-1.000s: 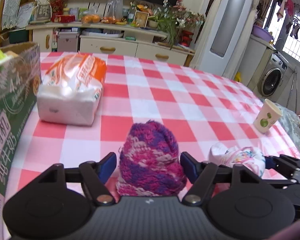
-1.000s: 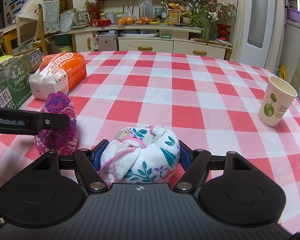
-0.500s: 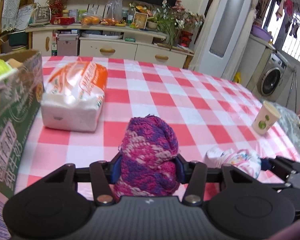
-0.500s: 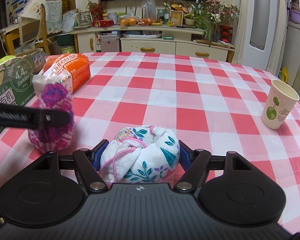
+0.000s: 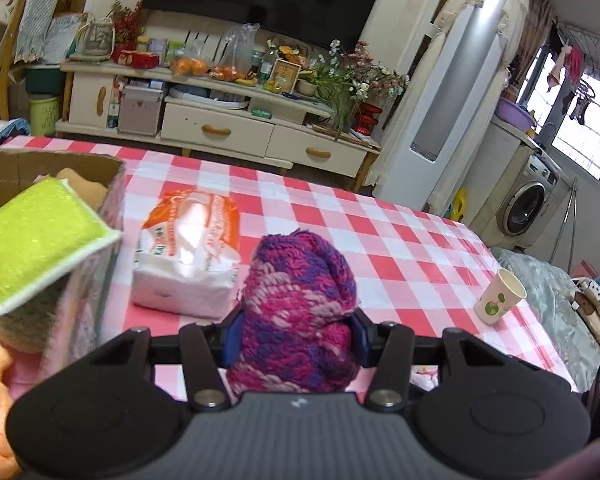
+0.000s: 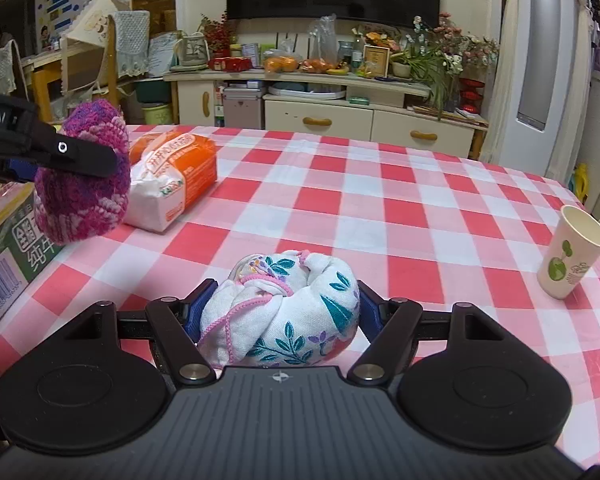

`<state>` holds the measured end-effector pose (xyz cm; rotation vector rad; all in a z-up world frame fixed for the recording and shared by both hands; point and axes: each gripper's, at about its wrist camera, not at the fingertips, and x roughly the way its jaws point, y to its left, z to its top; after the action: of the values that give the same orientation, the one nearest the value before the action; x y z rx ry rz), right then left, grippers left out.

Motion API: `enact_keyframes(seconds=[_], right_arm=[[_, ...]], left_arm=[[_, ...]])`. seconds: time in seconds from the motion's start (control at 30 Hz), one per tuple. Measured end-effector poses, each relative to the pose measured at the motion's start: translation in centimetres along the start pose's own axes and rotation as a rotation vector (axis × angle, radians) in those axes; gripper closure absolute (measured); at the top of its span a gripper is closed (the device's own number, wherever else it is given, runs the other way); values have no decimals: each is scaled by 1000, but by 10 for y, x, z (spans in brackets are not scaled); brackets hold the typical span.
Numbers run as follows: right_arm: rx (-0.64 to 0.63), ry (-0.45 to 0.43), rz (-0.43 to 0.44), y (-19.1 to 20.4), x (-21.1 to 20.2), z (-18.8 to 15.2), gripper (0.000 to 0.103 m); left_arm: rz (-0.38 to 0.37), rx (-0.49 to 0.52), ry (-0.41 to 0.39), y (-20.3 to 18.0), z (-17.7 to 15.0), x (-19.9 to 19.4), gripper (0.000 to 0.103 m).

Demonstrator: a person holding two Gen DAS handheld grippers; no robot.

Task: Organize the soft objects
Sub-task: 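Carry the knit sock and cloth bundle over the cardboard box with both grippers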

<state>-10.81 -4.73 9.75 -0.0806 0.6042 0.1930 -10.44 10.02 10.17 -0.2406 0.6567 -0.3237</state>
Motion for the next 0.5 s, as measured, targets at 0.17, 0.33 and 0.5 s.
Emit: enact_keyframes(seconds=[0.17, 0.33, 0.5], right_arm=[[-21, 10, 12, 10, 6, 2, 15], [-47, 6, 23, 22, 7, 4, 15], [-82, -19, 36, 36, 4, 10, 15]], left_arm=[[43, -33, 8, 21, 5, 0, 52], [83, -81, -21, 42, 15, -8, 52], [133, -137, -80, 65, 27, -24, 52]])
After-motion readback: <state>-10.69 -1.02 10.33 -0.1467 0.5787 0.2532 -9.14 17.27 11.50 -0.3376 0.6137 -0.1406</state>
